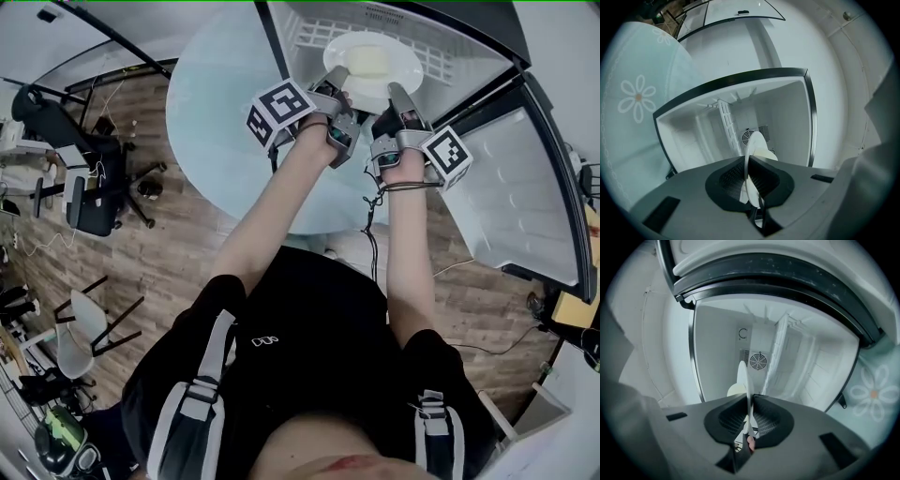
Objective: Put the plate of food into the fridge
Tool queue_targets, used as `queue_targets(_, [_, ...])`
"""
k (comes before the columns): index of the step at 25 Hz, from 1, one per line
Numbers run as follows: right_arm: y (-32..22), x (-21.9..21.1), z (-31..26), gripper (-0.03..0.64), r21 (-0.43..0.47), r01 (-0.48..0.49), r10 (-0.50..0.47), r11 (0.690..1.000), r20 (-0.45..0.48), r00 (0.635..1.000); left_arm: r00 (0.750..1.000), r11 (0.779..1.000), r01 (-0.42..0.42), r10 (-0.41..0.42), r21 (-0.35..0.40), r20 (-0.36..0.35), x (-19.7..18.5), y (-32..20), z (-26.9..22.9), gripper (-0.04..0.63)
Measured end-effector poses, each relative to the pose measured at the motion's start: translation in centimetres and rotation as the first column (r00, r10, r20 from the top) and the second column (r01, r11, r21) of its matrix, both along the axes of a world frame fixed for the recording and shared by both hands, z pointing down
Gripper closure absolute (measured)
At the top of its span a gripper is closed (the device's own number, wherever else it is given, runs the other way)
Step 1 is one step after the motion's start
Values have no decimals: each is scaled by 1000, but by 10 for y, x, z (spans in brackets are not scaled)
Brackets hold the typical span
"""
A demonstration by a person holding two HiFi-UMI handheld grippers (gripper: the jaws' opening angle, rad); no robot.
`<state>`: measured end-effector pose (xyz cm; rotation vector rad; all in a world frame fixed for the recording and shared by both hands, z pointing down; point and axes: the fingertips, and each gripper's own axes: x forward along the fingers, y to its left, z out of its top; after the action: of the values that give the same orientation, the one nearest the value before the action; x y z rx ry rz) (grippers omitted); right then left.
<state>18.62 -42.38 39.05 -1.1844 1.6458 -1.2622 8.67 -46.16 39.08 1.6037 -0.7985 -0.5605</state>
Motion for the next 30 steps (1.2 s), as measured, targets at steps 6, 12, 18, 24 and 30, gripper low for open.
queue_targets(6, [-48, 13, 0, 579, -38, -28, 28, 999, 1, 1000, 1000, 999, -17, 17, -34, 10, 13, -50, 1, 589])
queue_targets(12, [-34, 17, 15, 565, -57, -70, 72, 996, 25, 997, 999, 998, -35, 37, -55, 35, 18, -42, 15, 581])
queue_targets(18, [-49, 24, 16, 542, -82, -92, 94, 992, 21, 995, 993, 996, -67, 72, -54, 92, 26, -58, 18, 561])
queue_targets(24, [-58, 33, 14, 555, -99, -116, 115, 988, -11, 993, 990, 994, -78, 86, -73, 116, 30, -70, 23, 534])
queue_targets(30, [-64, 40, 1, 615, -50, -141, 139, 989, -39, 990, 980, 995, -97, 100, -26, 172, 29, -82, 21, 518])
